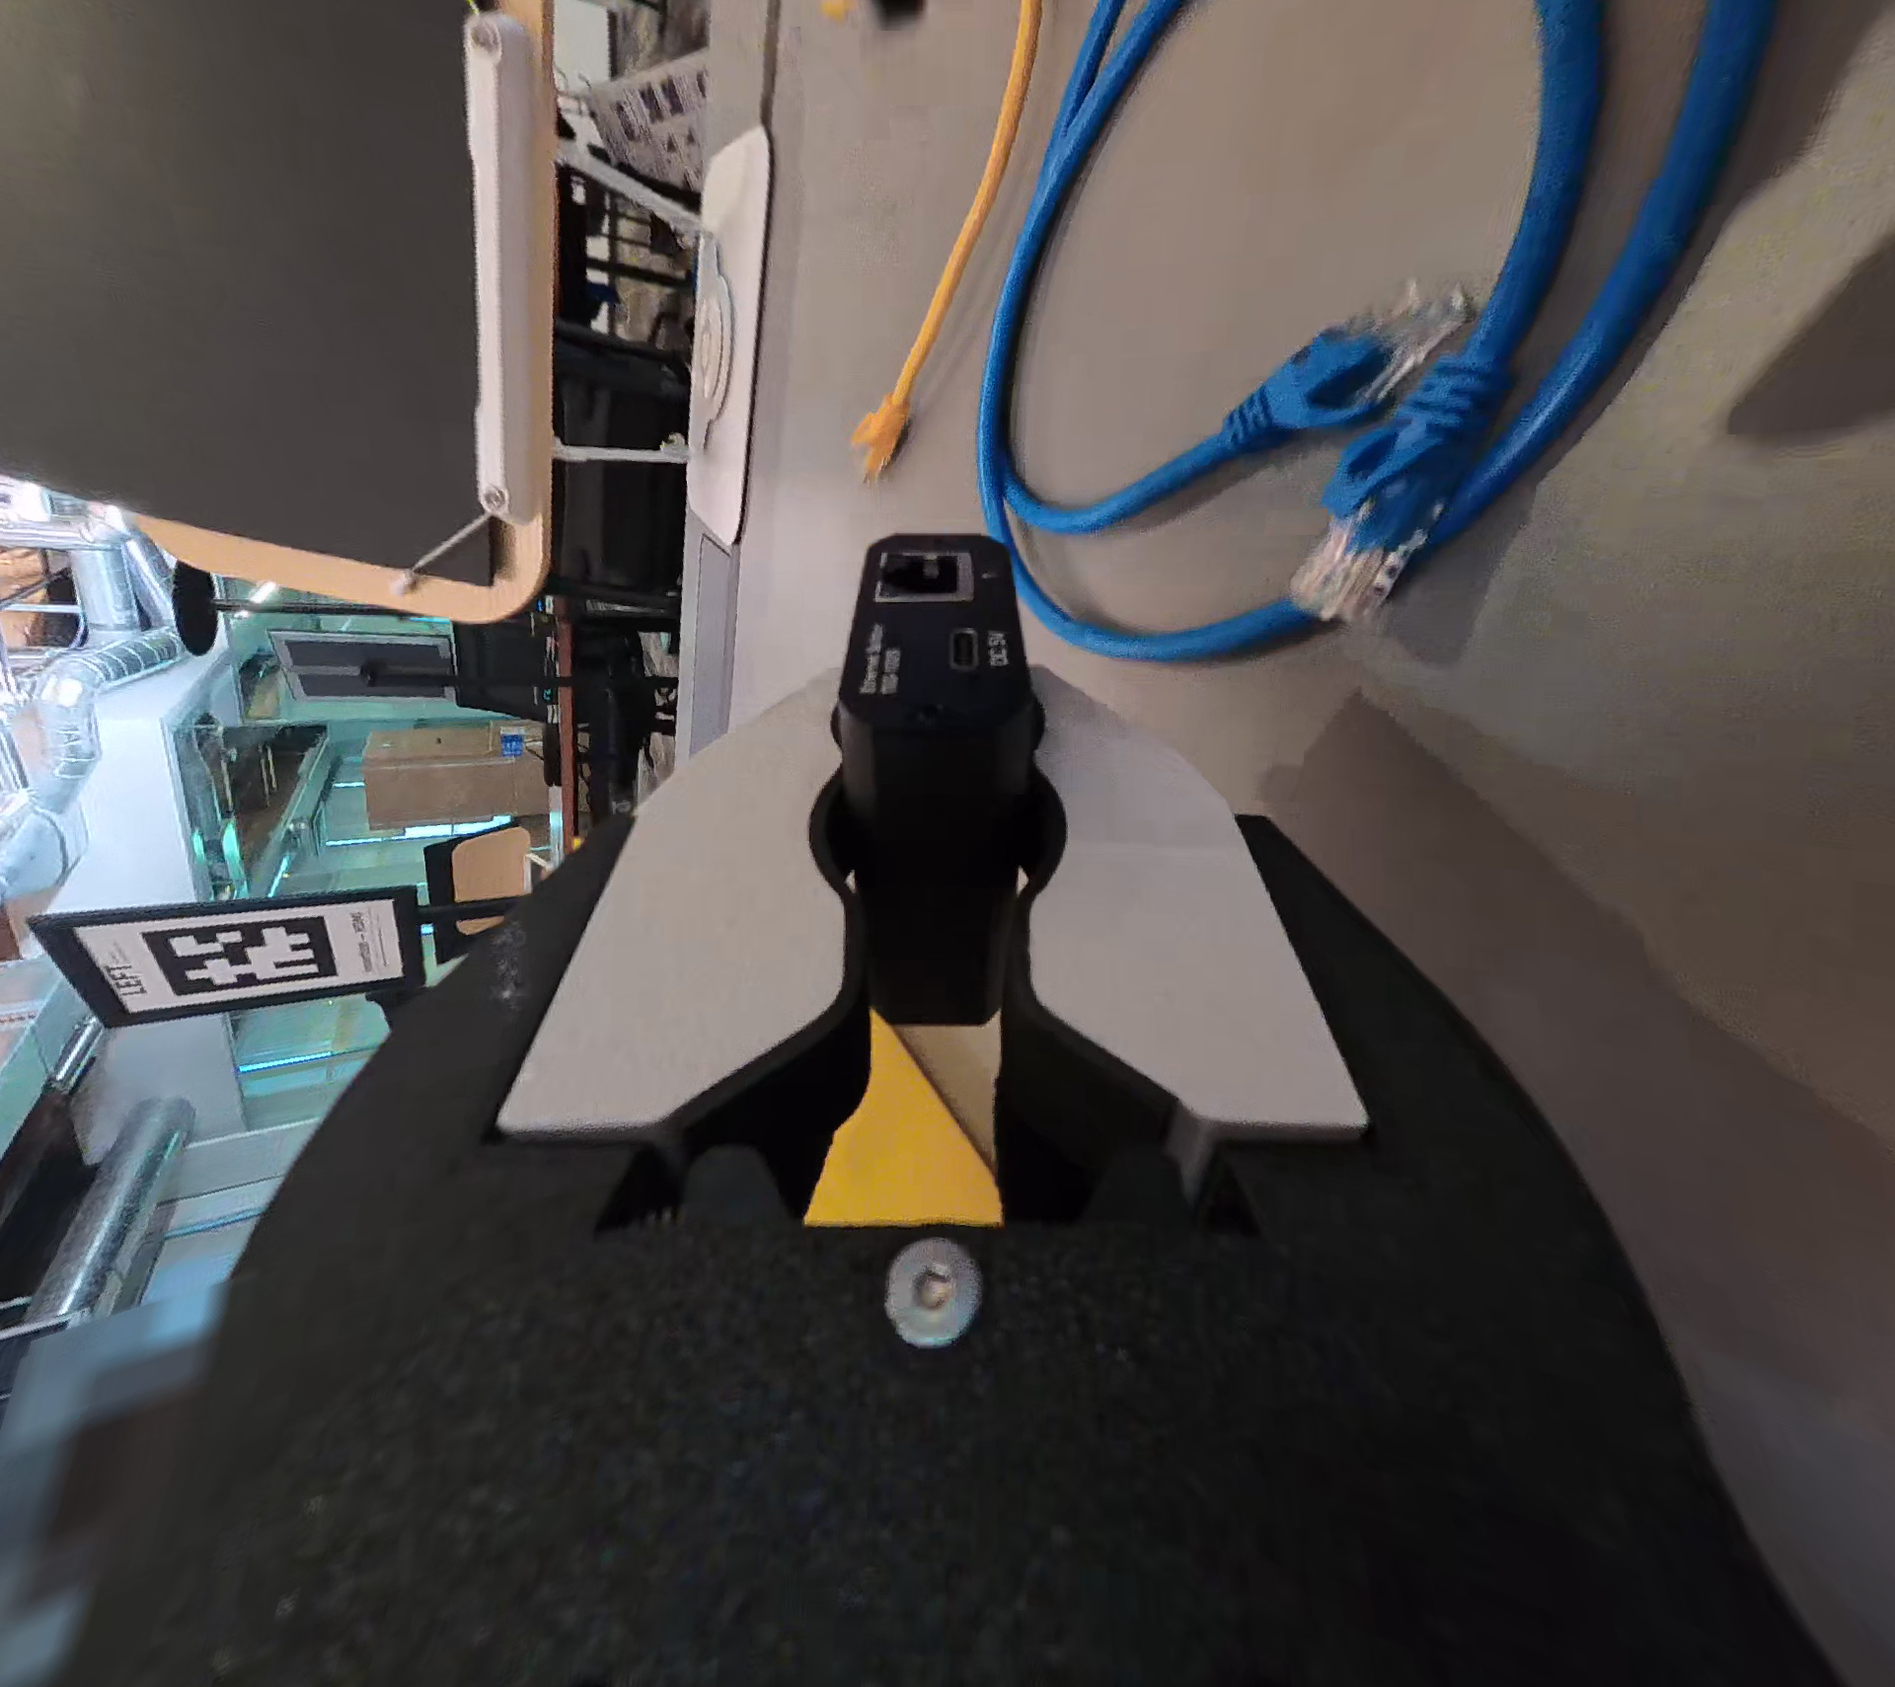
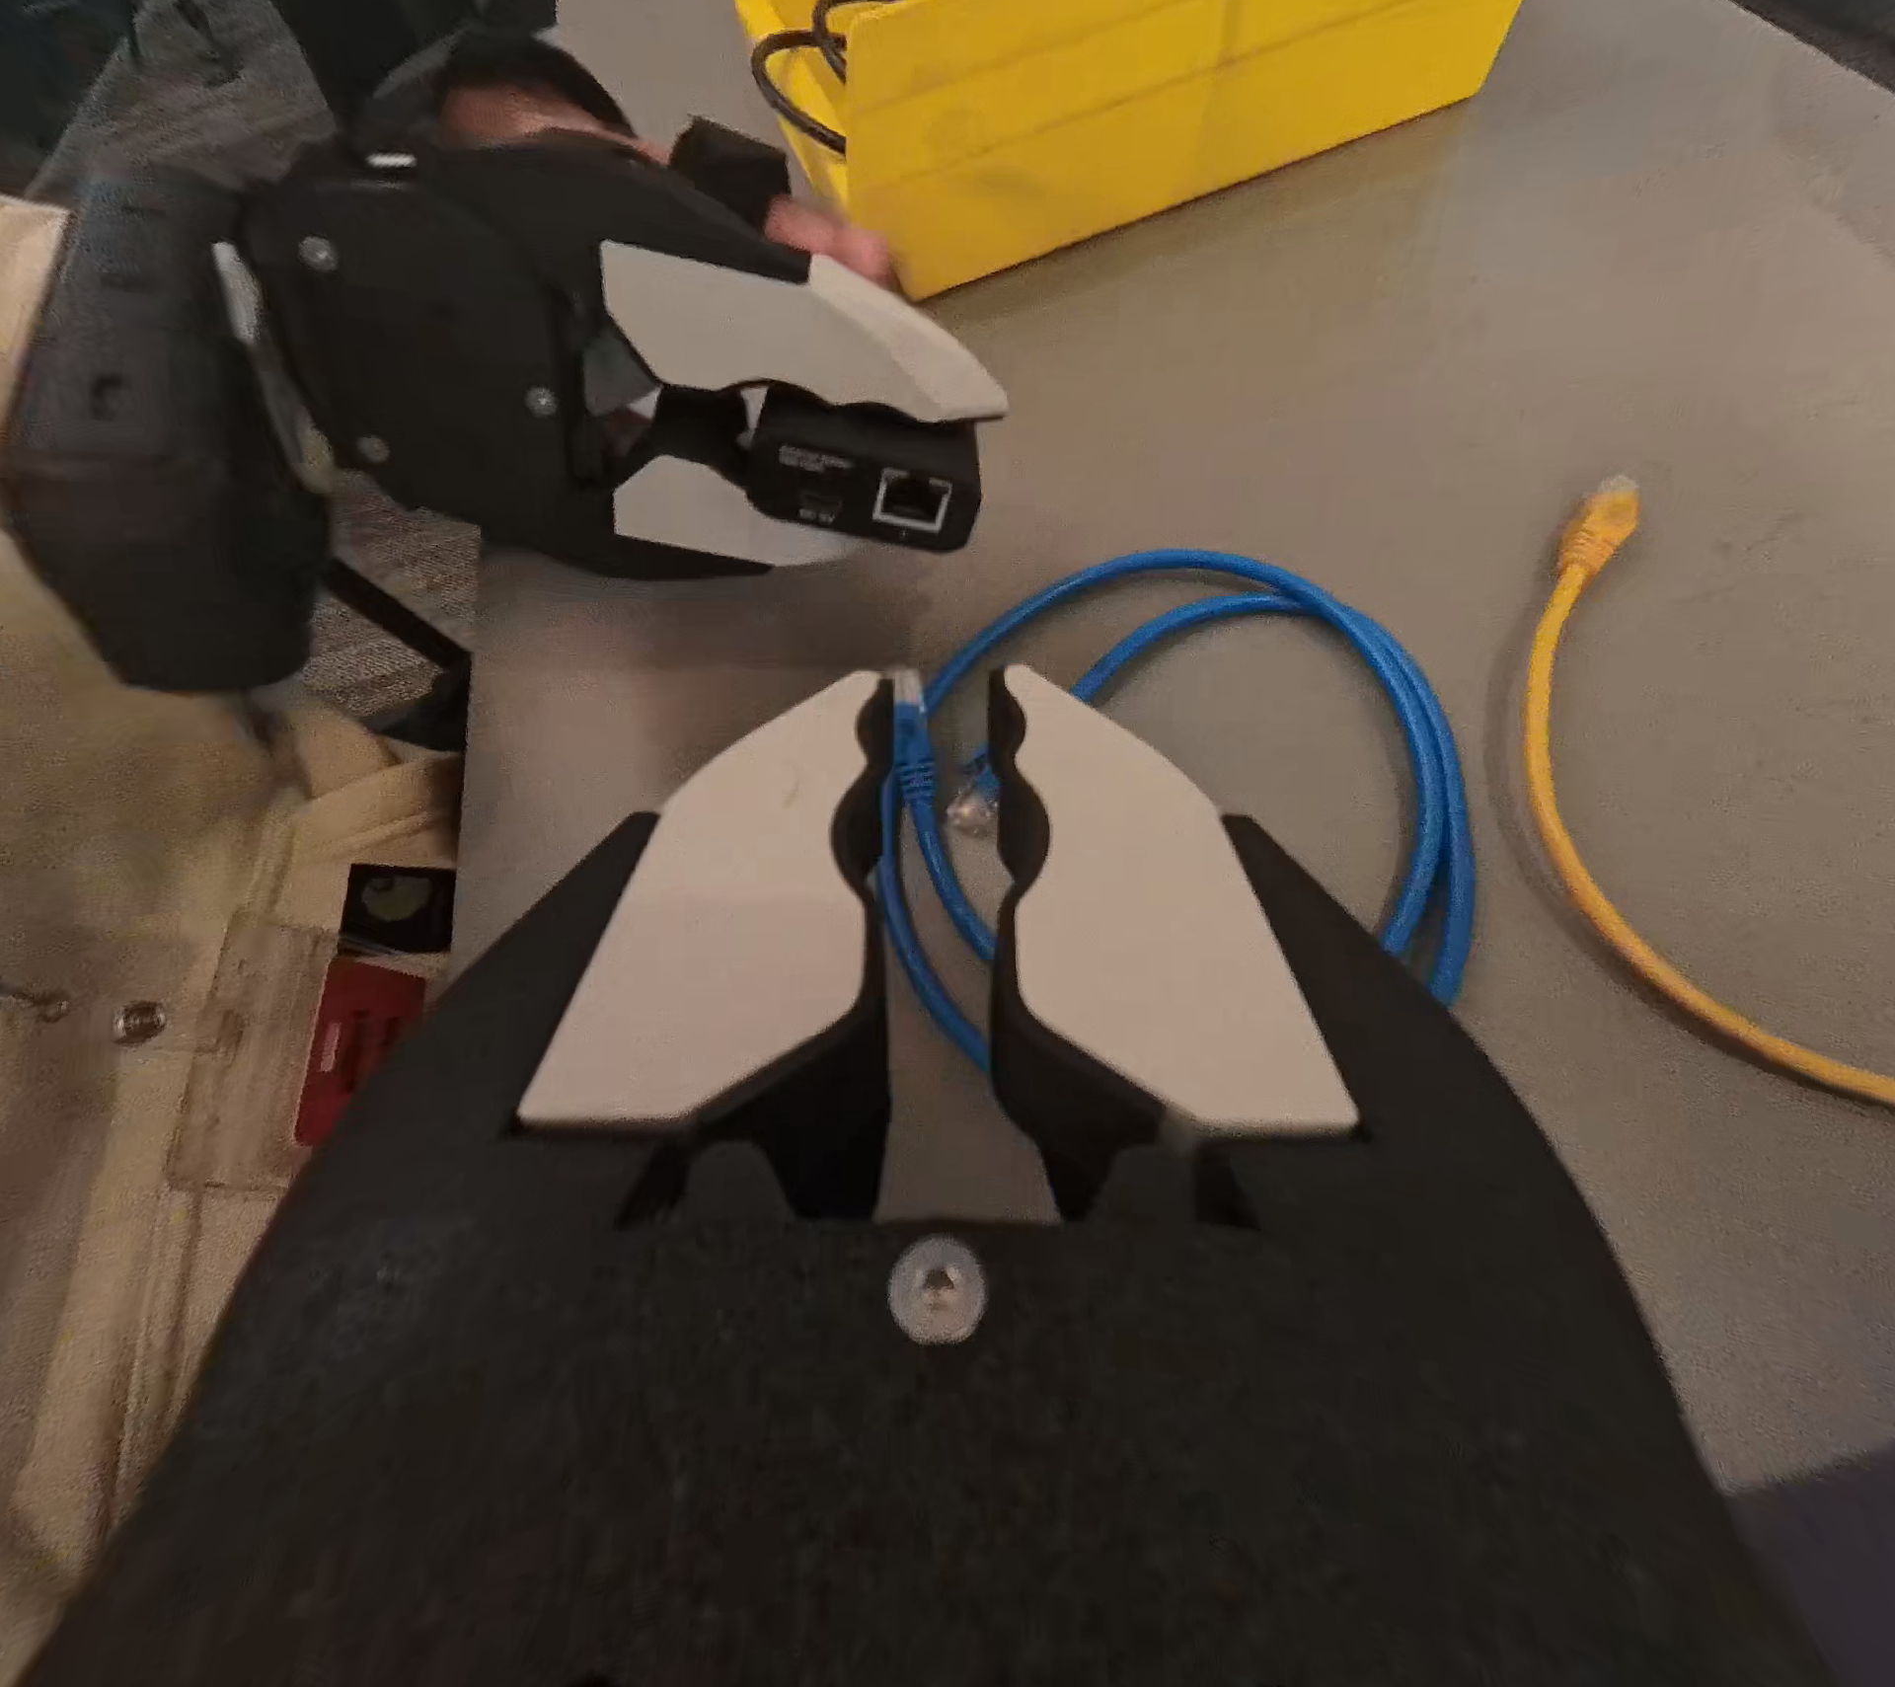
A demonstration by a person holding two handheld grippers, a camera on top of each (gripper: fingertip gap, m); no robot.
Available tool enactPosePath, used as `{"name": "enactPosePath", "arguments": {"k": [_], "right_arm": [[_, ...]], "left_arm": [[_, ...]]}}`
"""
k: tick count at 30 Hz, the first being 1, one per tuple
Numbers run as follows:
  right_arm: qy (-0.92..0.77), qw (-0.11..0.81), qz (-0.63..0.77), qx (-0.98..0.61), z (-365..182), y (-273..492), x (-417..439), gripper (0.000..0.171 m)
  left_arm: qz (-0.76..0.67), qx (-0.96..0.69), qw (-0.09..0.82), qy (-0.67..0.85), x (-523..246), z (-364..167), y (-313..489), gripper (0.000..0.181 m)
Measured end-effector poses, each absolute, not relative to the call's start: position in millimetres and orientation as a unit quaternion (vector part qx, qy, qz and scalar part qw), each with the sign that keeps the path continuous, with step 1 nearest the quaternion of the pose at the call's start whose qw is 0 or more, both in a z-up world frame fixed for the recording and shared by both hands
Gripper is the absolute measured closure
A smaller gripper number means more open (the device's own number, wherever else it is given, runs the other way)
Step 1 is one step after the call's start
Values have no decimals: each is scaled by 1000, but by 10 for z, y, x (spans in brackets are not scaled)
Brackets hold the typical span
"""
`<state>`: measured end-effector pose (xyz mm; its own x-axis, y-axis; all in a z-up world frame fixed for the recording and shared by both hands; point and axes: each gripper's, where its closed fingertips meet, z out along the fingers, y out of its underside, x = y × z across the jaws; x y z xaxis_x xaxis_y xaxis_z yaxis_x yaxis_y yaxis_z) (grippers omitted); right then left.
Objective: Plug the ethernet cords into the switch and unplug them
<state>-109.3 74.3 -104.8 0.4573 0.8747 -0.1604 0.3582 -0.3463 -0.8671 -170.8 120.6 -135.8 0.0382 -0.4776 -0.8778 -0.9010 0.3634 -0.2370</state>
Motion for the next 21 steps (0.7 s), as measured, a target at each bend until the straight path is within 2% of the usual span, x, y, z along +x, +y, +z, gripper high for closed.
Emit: {"name": "enactPosePath", "arguments": {"k": [3, 6, 10, 21], "right_arm": [[-436, 378, 315, -753, -1235, 563, -1024, 145], [-505, 361, 254, -742, -1491, 479, -1043, 145], [-536, 350, 257, -724, -1661, 535, -1232, 155], [-571, 295, 230, -731, -1919, 642, -1293, 159]], "left_arm": [[220, -524, 484, 665, -1810, -1420, 1242, 156], [194, -535, 479, 669, -1864, -1488, 1179, 156], [182, -532, 475, 676, -1910, -1531, 1085, 157], [163, -537, 470, 681, -1928, -1535, 1024, 156]]}}
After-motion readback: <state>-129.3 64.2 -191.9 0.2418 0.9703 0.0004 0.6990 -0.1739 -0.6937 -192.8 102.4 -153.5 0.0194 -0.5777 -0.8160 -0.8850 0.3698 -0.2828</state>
